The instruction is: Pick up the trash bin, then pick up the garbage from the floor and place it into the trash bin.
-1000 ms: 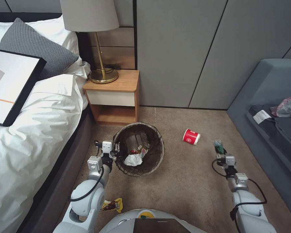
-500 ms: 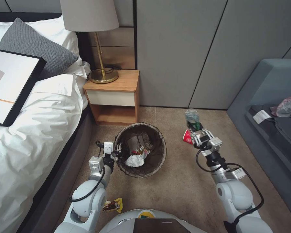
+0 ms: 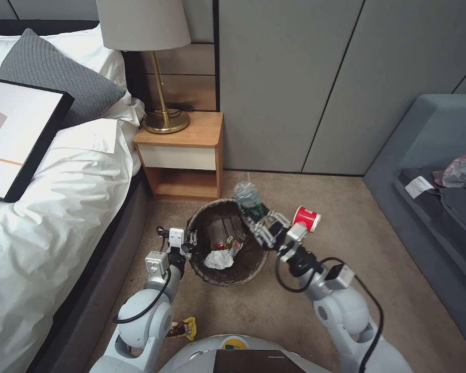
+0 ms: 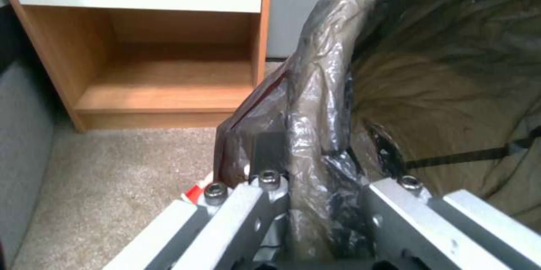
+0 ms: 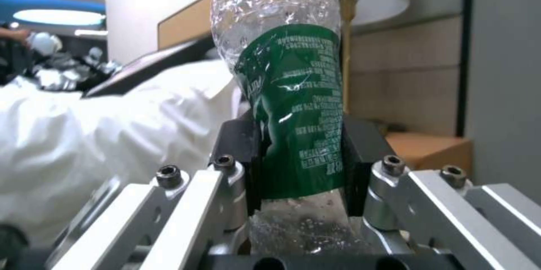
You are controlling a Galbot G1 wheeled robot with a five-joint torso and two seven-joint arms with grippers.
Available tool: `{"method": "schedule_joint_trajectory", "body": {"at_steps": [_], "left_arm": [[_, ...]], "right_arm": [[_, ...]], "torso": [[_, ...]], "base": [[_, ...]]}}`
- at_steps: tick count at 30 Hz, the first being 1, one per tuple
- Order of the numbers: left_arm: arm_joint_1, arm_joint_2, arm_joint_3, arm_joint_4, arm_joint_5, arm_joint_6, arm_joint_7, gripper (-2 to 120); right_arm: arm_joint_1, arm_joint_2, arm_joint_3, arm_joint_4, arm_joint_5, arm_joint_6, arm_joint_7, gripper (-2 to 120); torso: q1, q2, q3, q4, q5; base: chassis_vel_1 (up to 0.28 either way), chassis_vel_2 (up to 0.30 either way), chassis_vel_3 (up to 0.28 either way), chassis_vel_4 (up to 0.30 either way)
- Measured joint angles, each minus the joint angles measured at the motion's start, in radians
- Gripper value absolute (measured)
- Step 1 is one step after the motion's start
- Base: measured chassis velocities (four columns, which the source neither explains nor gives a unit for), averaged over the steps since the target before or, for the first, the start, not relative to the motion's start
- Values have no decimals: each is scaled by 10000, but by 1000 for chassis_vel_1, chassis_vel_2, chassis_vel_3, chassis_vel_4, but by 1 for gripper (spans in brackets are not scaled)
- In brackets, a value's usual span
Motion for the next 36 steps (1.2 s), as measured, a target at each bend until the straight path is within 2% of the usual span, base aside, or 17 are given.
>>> {"method": "schedule_joint_trajectory", "body": {"at_steps": [8, 15, 22, 25, 29, 32, 33, 35, 36], "left_arm": [[57, -37, 94, -49, -3, 62, -8, 0], [69, -100, 241, -68, 21, 100, -18, 0], [69, -100, 247, -68, 26, 105, -21, 0], [50, -95, 222, -68, 11, 108, -21, 0], [40, -97, 220, -58, 6, 108, -21, 0], [30, -113, 220, -40, 2, 109, -22, 0], [30, -113, 220, -40, 2, 109, -22, 0], [30, -114, 210, -39, 0, 109, -22, 0], [30, -114, 210, -39, 0, 109, -22, 0]], "right_arm": [[224, 194, -1329, -871, -1063, -74, 284, 25], [350, 410, -1857, -1825, -1654, 32, 507, 25], [389, 491, -1940, -2282, -1949, 138, 686, 25], [385, 507, -1943, -2374, -2047, 181, 759, 39], [378, 522, -1944, -2392, -2078, 198, 759, 46], [376, 543, -1939, -2411, -2114, 226, 745, 62], [376, 543, -1939, -2411, -2114, 226, 745, 62], [361, 543, -1902, -2411, -2125, 252, 724, 73], [361, 543, -1902, -2411, -2125, 252, 724, 73]], "torso": [[0, 0, 0, 0, 1], [0, 0, 0, 0, 0], [0, 0, 0, 0, 1], [0, 0, 0, 0, 1], [0, 0, 0, 0, 1], [0, 0, 0, 0, 1], [0, 0, 0, 0, 1], [0, 0, 0, 0, 1], [0, 0, 0, 0, 1]], "base": [[0, 0, 0, 0], [0, 0, 0, 0], [0, 0, 0, 0], [0, 0, 0, 0], [0, 0, 0, 0], [0, 0, 0, 0], [0, 0, 0, 0], [0, 0, 0, 0], [0, 0, 0, 0]]}}
